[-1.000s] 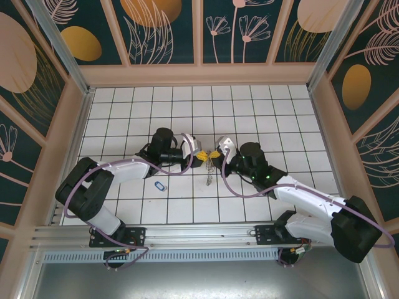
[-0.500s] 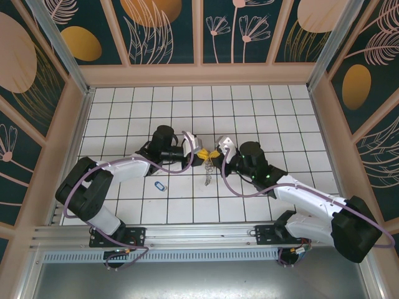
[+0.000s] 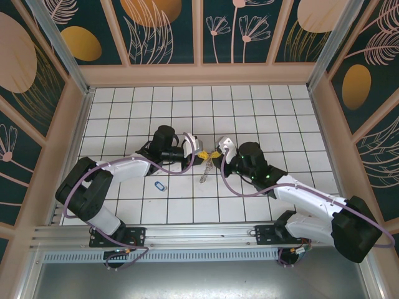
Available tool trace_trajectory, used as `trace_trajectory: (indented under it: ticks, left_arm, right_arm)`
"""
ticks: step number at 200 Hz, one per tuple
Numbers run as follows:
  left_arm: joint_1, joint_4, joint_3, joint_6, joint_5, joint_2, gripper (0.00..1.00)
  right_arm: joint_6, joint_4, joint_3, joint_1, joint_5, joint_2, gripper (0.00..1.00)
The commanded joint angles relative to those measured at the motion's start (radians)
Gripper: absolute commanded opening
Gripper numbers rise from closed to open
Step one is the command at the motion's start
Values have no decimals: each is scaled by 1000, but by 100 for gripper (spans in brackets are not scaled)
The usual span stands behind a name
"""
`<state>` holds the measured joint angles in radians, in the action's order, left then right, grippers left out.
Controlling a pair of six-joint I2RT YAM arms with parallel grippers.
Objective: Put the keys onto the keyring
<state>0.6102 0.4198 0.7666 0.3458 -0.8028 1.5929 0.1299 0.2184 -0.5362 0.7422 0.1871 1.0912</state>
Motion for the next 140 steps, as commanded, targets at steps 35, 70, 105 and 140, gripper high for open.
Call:
trace_trajectory:
  ticks: [35, 70, 105, 140]
  left_arm:
    - [6, 135, -48, -44, -22, -16, 0]
    - [5, 251, -87, -118, -30, -4, 0]
    - [6, 333, -112, -179, -19, 8, 0]
    - [6, 325, -111, -170, -18, 13, 7]
  right_arm:
    - [-49, 16, 16, -17, -65, -26, 0]
    - [-55, 47, -8, -17, 0, -26, 0]
    - [-36, 49, -27, -17, 27, -19, 0]
    - [-15, 49, -36, -15, 50, -15, 0]
